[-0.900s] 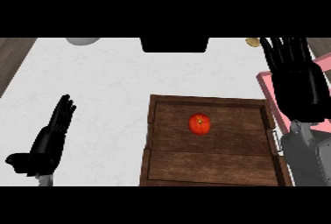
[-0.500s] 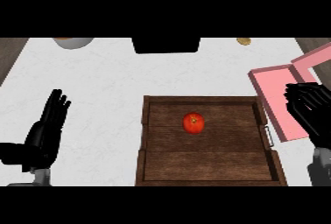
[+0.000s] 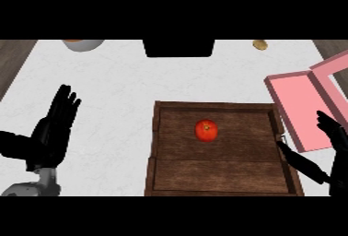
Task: Pick the tomato from the tray and place it in the cardboard box
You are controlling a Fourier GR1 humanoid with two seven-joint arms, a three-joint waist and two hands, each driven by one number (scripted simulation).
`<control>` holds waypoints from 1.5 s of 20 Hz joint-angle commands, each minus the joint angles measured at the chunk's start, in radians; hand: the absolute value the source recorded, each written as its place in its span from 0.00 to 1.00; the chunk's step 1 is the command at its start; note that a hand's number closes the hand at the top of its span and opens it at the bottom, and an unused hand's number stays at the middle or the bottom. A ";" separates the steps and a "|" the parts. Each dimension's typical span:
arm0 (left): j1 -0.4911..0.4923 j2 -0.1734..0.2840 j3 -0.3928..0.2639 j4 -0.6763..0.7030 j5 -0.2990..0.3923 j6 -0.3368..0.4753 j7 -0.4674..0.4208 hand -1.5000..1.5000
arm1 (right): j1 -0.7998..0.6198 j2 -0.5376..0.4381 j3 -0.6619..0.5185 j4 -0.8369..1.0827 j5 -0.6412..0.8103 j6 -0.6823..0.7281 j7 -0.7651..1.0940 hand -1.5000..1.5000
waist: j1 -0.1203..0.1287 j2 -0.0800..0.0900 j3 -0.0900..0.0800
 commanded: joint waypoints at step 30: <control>-0.012 -0.035 0.068 -0.029 -0.024 -0.088 0.074 0.50 | -0.449 0.135 0.327 -0.191 0.232 0.516 1.057 0.00 | 0.021 0.001 0.001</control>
